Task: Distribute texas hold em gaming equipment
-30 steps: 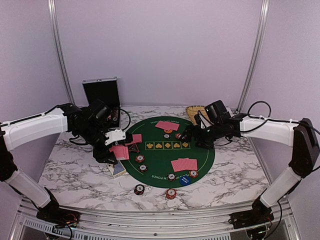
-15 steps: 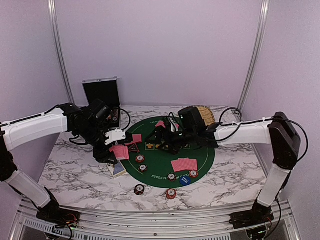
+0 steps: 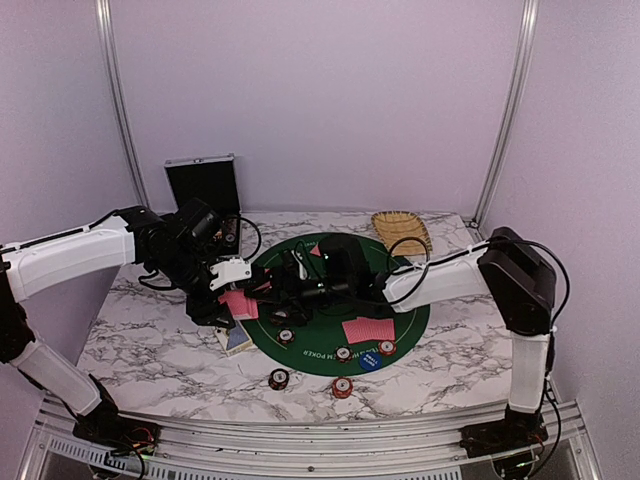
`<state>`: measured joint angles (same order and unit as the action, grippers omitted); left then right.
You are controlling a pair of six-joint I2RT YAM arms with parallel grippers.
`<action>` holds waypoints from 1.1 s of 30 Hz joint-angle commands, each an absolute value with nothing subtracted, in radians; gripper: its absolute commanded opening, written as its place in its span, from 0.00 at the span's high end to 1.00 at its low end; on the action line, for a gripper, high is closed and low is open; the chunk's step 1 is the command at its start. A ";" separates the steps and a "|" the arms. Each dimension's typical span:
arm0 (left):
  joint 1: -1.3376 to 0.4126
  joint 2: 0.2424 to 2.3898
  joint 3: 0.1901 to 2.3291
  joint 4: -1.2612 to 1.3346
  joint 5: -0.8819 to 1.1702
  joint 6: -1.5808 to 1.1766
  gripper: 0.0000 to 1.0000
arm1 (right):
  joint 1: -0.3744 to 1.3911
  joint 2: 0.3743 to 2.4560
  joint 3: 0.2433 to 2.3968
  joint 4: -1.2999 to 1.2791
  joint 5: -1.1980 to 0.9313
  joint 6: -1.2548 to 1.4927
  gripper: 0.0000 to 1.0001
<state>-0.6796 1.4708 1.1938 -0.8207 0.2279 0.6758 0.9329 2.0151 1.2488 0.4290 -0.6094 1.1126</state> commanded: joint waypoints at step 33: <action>-0.675 1.429 1.232 -0.834 0.258 0.668 1.00 | 0.971 2.274 1.482 0.551 -0.696 1.258 0.08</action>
<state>-0.6754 1.4689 1.1995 -0.8238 0.2359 0.6727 0.9787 2.2944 1.5032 0.5896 -0.6983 1.2789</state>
